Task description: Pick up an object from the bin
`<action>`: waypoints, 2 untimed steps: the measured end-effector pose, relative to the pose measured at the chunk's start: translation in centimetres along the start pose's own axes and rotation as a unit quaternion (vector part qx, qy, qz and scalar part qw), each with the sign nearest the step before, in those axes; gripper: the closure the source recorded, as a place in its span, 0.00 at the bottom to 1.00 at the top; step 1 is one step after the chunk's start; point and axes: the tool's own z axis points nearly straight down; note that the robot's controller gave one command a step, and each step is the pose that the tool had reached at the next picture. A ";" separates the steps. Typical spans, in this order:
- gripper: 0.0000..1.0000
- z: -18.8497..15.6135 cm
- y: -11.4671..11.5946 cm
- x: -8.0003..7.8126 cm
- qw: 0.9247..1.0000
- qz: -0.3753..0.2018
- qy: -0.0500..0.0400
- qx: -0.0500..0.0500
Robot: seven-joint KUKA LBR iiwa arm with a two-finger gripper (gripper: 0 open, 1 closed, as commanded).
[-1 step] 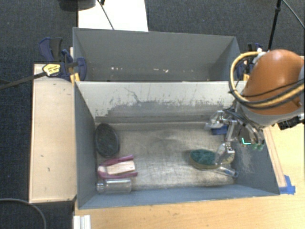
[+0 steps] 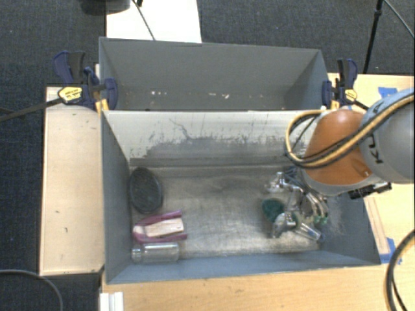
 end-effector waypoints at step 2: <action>1.00 -14.5 -1.7 -1.7 1.000 -0.008 -0.003 0.001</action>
Offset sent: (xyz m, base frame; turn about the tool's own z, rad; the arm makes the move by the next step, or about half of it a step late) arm 0.0000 0.0000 0.0000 0.0000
